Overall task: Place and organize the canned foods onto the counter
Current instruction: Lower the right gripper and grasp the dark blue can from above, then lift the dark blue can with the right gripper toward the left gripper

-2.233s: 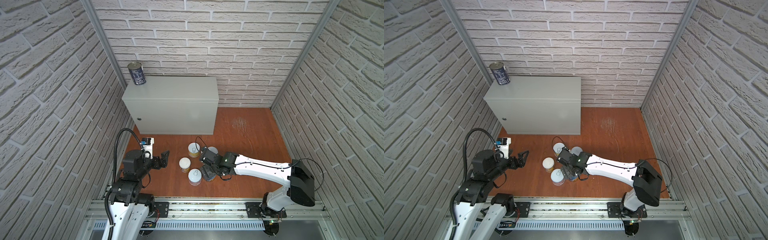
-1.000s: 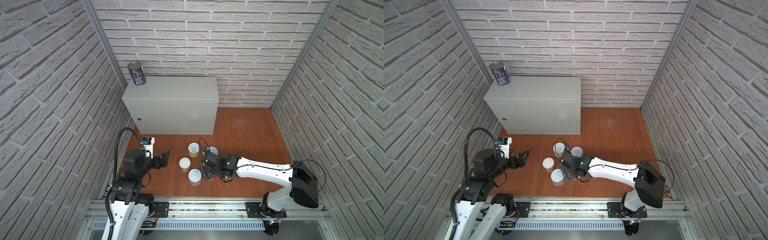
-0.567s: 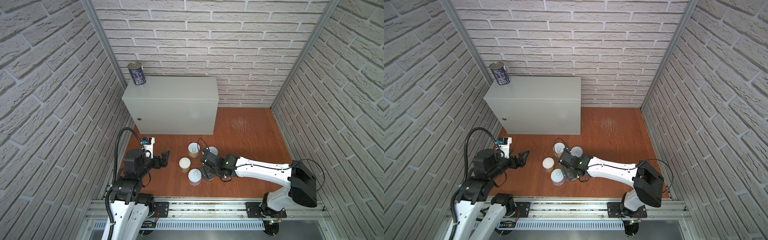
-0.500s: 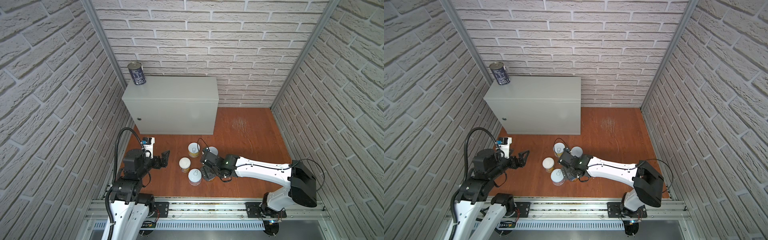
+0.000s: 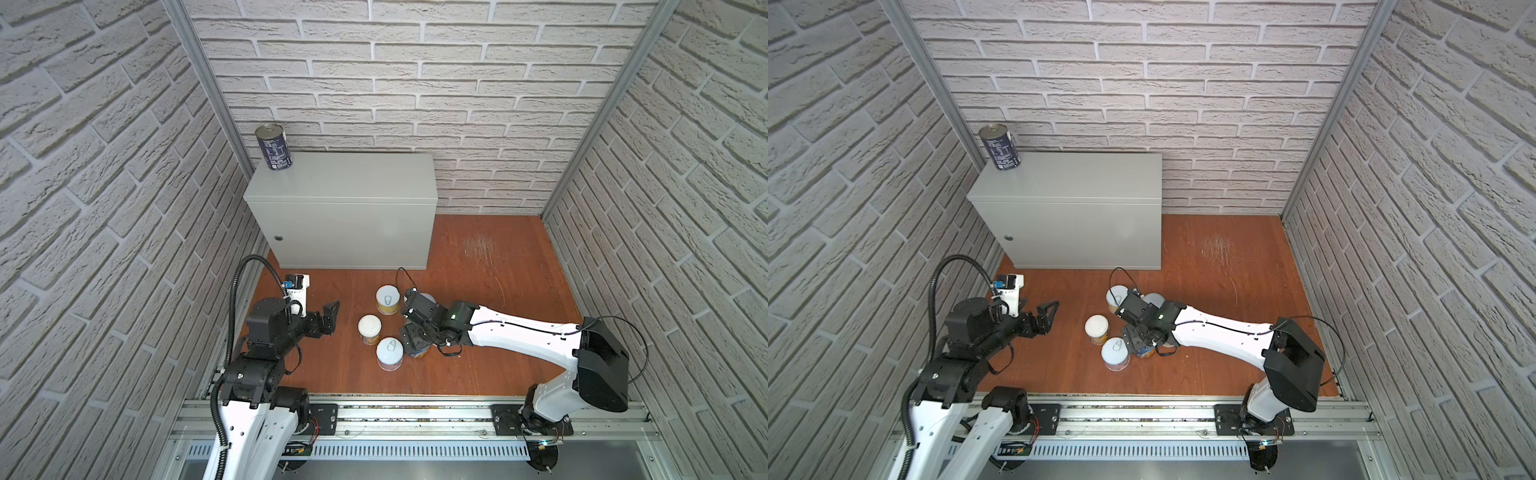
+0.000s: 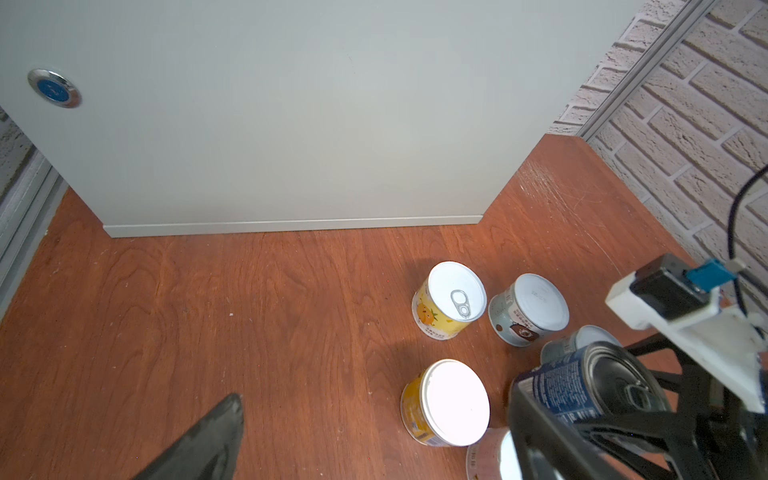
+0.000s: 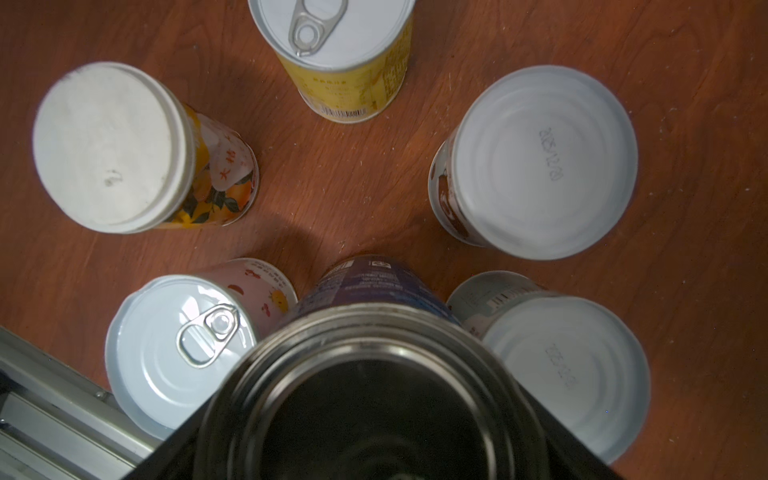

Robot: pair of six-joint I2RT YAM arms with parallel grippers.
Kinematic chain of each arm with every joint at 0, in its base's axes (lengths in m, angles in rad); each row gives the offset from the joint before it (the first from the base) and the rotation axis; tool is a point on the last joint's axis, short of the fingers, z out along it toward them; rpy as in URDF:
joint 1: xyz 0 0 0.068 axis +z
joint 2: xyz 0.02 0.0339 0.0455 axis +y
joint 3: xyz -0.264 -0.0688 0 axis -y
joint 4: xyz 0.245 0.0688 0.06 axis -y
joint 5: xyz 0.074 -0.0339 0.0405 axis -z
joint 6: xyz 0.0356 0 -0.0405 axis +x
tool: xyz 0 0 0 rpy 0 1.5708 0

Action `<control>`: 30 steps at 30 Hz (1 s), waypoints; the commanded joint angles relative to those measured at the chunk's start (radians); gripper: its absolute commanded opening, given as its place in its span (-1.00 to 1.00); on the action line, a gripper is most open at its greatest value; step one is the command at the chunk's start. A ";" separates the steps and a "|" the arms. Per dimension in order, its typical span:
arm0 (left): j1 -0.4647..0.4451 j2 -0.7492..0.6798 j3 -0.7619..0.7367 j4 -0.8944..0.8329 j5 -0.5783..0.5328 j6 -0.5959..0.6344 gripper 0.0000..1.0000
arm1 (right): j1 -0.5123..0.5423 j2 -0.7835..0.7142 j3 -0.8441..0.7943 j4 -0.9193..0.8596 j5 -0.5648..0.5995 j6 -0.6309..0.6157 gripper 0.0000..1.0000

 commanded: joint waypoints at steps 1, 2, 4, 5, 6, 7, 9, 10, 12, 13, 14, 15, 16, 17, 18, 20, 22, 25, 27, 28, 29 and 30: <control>0.003 0.004 -0.011 0.051 0.015 0.003 0.96 | -0.030 -0.007 0.085 0.103 0.008 -0.032 0.27; 0.004 0.004 -0.011 0.051 0.015 0.004 0.97 | -0.036 -0.004 0.094 0.102 0.006 -0.037 0.27; 0.003 0.005 -0.011 0.051 0.018 0.005 0.96 | -0.055 0.001 0.107 0.105 -0.013 -0.049 0.26; 0.003 0.007 -0.013 0.053 0.020 0.005 0.97 | -0.070 0.001 0.111 0.114 -0.029 -0.055 0.25; 0.003 0.009 -0.013 0.053 0.020 0.005 0.96 | -0.080 0.001 0.112 0.120 -0.043 -0.056 0.25; 0.003 0.009 -0.013 0.054 0.021 0.005 0.96 | -0.093 -0.001 0.114 0.132 -0.061 -0.059 0.25; 0.003 0.017 -0.013 0.055 0.023 0.006 0.97 | -0.118 -0.006 0.117 0.149 -0.093 -0.065 0.23; 0.003 0.020 -0.011 0.056 0.023 0.007 0.96 | -0.127 -0.009 0.120 0.154 -0.102 -0.068 0.23; 0.003 0.026 -0.010 0.056 0.026 0.010 0.96 | -0.141 -0.014 0.133 0.158 -0.111 -0.081 0.22; 0.005 0.030 -0.010 0.057 0.026 0.009 0.97 | -0.145 -0.015 0.140 0.156 -0.112 -0.088 0.22; 0.006 0.031 -0.010 0.057 0.026 0.009 0.96 | -0.148 -0.016 0.148 0.156 -0.113 -0.095 0.22; 0.005 0.033 -0.010 0.058 0.027 0.009 0.97 | -0.151 -0.017 0.154 0.153 -0.115 -0.101 0.22; 0.005 0.032 -0.010 0.058 0.027 0.010 0.97 | -0.156 -0.018 0.159 0.152 -0.119 -0.105 0.22; 0.005 0.034 -0.010 0.057 0.029 0.009 0.96 | -0.159 -0.020 0.161 0.154 -0.126 -0.108 0.22; 0.005 0.034 -0.011 0.059 0.031 0.010 0.97 | -0.164 -0.022 0.162 0.157 -0.135 -0.109 0.22; 0.005 0.033 -0.012 0.060 0.037 0.011 0.97 | -0.174 -0.026 0.166 0.168 -0.153 -0.110 0.22; 0.005 0.033 -0.013 0.064 0.044 0.013 0.96 | -0.180 -0.028 0.172 0.179 -0.166 -0.114 0.22; 0.005 0.036 -0.015 0.067 0.060 0.015 0.96 | -0.188 -0.028 0.184 0.188 -0.186 -0.118 0.21; 0.005 0.038 -0.017 0.072 0.074 0.014 0.97 | -0.191 -0.028 0.190 0.194 -0.200 -0.120 0.21; 0.005 0.039 -0.017 0.072 0.077 0.014 0.96 | -0.192 -0.028 0.193 0.197 -0.206 -0.121 0.21; 0.005 0.039 -0.018 0.072 0.076 0.014 0.96 | -0.194 -0.029 0.195 0.200 -0.210 -0.123 0.21; 0.005 0.041 -0.017 0.072 0.075 0.014 0.96 | -0.196 -0.027 0.197 0.204 -0.215 -0.129 0.21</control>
